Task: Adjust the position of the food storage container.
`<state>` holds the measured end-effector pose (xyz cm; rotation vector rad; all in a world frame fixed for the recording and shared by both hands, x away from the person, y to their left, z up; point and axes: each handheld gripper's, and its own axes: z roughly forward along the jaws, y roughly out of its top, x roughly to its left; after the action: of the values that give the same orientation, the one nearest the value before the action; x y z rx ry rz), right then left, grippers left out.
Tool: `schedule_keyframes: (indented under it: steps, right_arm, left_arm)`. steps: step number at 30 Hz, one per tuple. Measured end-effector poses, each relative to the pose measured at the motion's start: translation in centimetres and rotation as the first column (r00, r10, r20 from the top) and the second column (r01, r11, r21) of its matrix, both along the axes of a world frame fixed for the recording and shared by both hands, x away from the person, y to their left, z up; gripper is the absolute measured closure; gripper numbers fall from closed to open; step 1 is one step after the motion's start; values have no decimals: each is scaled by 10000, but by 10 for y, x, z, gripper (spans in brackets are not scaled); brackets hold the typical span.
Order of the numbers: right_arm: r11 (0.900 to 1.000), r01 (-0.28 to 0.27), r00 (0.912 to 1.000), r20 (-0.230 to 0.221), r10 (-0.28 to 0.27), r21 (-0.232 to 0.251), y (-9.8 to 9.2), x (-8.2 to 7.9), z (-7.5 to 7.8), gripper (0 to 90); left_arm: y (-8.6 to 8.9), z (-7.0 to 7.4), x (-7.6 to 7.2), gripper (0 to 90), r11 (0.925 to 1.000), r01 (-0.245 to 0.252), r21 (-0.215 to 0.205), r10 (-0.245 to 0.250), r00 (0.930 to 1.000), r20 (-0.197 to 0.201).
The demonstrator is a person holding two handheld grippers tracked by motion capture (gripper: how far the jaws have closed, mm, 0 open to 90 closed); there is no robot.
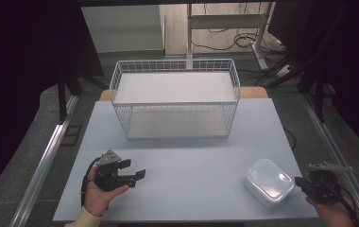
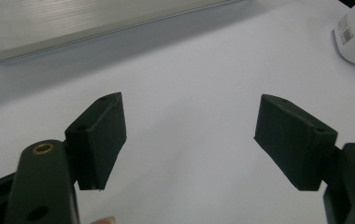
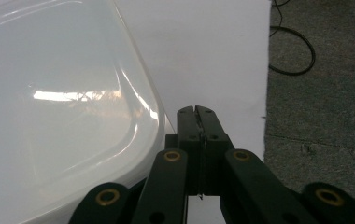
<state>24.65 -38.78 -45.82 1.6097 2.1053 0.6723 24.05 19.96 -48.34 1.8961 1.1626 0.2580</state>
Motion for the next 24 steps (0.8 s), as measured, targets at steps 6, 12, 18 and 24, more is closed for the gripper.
schedule_keyframes:
  steps: [6, 12, 18, 24]
  right_arm:
    - [9989, -468, 9988, -174, 468, 48, 18, 2, 0, 896]
    - [9953, -965, 9948, -329, 968, 89, 38, 3, -1, 896]
    - [9914, -1304, 9903, -480, 1306, 69, 51, 3, -3, 895]
    - [9917, -1266, 9894, -687, 1278, 213, 47, 1, -5, 895]
  left_arm:
    - [0, 0, 0, 245, 10000, -19, 3, 19, 10000, 1]
    - [1, 0, 0, 245, 10000, -26, 22, 26, 10000, 0]
    - [1, 0, -1, 245, 10000, -22, 24, 22, 10000, 24]
    - [2, 0, -1, 245, 10000, -70, 26, 70, 10000, 21]
